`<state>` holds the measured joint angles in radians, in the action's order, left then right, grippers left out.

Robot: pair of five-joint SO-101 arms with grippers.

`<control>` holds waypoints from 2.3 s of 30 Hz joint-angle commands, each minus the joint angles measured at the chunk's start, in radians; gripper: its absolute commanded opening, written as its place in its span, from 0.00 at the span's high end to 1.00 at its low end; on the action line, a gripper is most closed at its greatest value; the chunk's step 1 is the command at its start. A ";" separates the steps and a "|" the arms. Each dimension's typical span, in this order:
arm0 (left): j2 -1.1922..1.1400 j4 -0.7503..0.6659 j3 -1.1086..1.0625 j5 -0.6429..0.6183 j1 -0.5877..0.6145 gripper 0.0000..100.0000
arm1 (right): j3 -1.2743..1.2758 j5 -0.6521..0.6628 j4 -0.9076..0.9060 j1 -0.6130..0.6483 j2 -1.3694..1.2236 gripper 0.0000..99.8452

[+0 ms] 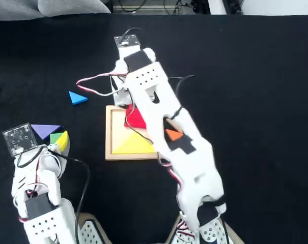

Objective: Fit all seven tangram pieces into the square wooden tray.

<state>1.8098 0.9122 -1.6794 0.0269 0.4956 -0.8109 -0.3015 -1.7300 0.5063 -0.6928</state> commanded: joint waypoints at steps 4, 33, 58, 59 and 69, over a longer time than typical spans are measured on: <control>0.011 0.000 -0.004 0.003 -0.051 0.66 | -0.166 -0.006 -0.034 -0.066 -0.050 0.95; 0.011 -0.002 -0.007 0.054 -0.074 0.66 | 0.145 0.523 -0.029 0.087 -0.019 0.68; 0.012 -0.002 0.007 -0.011 0.018 0.66 | 0.219 0.549 0.170 0.066 -0.079 0.68; 0.012 -0.002 0.007 -0.011 0.018 0.66 | 0.214 0.549 0.170 0.066 -0.085 0.68; 0.012 -0.002 0.005 -0.011 0.018 0.66 | 0.194 0.535 0.193 0.066 -0.153 0.68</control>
<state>1.8098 0.9122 -1.6794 0.0253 0.5048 -0.5900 0.2355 -1.5581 0.5846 -0.8431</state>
